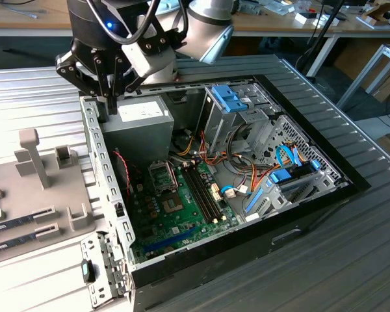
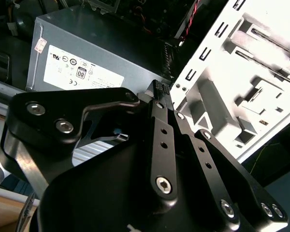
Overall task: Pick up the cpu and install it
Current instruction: 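Reach for the cpu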
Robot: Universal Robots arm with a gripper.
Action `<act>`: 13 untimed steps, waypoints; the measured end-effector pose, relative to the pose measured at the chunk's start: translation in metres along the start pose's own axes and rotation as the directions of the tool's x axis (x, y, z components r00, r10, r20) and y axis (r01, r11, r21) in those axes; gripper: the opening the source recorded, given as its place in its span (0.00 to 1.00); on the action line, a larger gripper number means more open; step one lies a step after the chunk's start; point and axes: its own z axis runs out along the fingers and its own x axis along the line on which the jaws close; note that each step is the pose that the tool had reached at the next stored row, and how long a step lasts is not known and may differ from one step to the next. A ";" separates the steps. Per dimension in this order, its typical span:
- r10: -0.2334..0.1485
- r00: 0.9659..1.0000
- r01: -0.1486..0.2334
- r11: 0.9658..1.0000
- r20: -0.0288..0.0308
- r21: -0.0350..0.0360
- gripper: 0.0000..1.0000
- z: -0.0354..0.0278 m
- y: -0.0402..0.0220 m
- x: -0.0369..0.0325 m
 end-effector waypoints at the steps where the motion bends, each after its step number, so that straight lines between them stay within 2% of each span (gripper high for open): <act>1: 0.000 1.000 0.000 1.000 0.000 0.000 0.11 0.0000 0.0000 0.0002; 13: 0.000 1.000 0.000 1.000 0.000 0.000 0.11 0.0003 -0.0002 0.0027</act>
